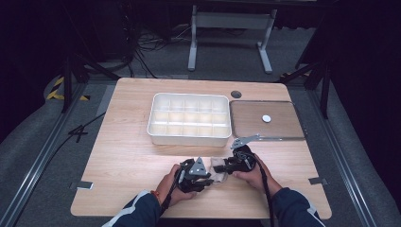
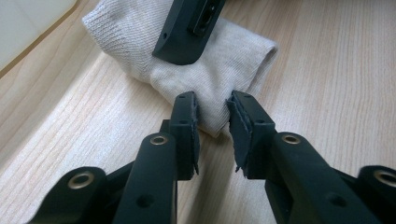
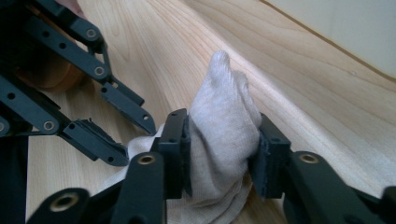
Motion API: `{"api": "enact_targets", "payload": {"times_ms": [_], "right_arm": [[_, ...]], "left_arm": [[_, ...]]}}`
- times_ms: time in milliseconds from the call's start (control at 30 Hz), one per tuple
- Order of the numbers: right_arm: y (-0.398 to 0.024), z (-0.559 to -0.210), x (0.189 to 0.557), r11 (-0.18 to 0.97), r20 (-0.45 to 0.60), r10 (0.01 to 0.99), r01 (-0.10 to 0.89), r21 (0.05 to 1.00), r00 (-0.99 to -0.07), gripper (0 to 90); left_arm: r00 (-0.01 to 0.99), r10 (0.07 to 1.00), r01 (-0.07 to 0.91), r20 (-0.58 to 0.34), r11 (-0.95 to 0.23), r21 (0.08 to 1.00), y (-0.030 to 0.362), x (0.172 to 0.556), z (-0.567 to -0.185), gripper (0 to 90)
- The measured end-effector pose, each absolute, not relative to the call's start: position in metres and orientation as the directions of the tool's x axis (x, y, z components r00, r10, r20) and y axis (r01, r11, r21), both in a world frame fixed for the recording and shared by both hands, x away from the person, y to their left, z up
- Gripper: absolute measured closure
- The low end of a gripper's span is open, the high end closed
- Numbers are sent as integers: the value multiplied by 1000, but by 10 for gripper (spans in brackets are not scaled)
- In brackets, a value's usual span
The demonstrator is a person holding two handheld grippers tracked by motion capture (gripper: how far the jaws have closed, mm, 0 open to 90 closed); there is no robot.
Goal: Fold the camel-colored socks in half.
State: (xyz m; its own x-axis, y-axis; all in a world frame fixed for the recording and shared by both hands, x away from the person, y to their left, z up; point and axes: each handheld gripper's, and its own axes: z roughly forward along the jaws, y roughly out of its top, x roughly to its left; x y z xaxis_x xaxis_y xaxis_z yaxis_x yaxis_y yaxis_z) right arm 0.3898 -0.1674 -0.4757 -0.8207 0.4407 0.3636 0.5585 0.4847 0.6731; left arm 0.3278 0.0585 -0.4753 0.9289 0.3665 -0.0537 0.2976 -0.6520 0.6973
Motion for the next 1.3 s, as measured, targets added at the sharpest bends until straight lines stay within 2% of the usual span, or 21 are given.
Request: {"api": "enact_targets", "payload": {"times_ms": [100,233,267,300,367,433,467,533,600,700,833,900,1300], "right_arm": [[-167,-475,388,489,351,436,546,680,-828,668],[-167,-472,383,497,316,434,517,697,-844,683],[-167,-471,382,501,300,430,501,706,-851,686],[-168,-469,380,500,289,429,491,713,-856,689],[-170,-465,377,503,258,429,466,728,-866,692],[-171,-463,376,499,253,432,464,732,-865,692],[-174,-460,375,497,234,440,452,741,-867,693],[-175,-459,375,493,226,446,448,746,-866,692],[-177,-457,374,491,209,456,440,752,-865,692],[-179,-455,373,496,182,460,422,759,-869,693],[-179,-453,371,506,155,464,405,762,-872,692],[-179,-452,370,514,145,457,393,762,-878,692],[-194,-439,372,498,100,476,361,788,-874,692]], "left_arm": [[928,370,297,-45,-661,689,60,328,-475,673],[923,384,290,-10,-680,673,67,327,-471,506],[917,398,297,0,-684,666,71,327,-469,506],[916,401,297,6,-687,663,74,327,-468,467],[904,428,317,6,-679,663,89,327,-462,373],[898,440,326,1,-666,671,97,326,-460,343],[893,451,337,-8,-655,677,104,325,-458,265],[896,443,346,-35,-645,681,117,324,-456,260],[892,449,357,-42,-645,676,134,322,-456,199],[864,503,389,-32,-626,676,161,320,-459,196],[847,532,400,6,-645,651,176,320,-463,194],[815,577,432,53,-666,608,190,318,-471,202],[789,614,464,-13,-582,668,221,312,-480,151]]}}
